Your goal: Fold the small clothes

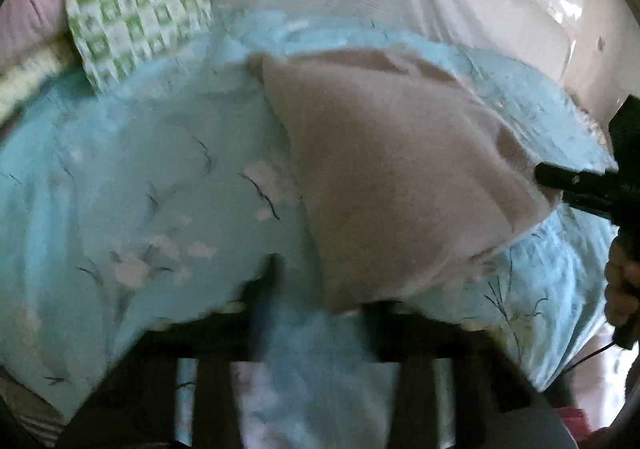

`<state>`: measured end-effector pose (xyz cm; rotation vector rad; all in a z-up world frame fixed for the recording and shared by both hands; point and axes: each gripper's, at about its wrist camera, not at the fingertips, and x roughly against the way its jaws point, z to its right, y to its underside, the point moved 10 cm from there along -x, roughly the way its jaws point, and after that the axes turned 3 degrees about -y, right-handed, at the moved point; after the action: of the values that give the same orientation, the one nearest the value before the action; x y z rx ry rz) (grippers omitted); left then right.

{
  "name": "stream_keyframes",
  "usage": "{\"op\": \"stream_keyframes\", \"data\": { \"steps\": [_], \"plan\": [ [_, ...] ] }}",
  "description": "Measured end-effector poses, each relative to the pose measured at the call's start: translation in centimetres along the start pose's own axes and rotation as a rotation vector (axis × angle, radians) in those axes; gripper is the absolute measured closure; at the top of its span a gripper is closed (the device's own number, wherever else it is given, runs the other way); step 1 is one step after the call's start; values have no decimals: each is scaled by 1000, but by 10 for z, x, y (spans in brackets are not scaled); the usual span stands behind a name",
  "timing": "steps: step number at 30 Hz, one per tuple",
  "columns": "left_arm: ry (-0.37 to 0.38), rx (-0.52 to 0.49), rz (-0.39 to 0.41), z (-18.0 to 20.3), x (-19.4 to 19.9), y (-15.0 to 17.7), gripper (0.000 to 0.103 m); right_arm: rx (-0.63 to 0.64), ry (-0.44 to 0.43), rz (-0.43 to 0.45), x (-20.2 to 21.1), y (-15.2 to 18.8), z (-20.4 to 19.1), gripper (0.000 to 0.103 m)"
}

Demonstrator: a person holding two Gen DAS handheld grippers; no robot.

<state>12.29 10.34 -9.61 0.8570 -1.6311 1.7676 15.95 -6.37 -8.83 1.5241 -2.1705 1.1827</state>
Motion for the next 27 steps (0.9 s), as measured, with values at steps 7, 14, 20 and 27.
{"op": "stream_keyframes", "data": {
  "steps": [7,14,20,27],
  "plan": [
    [13,22,-10,5,1,10,97,90,81,5,20,-5,1,95],
    [54,34,-38,2,0,16,96,65,132,-74,-2,22,22,95],
    [128,19,-60,-5,31,14,90,-14,81,-33,25,6,21,92],
    [260,34,56,6,45,-68,87,33,9,46,21,-48,-15,91]
  ]
}}
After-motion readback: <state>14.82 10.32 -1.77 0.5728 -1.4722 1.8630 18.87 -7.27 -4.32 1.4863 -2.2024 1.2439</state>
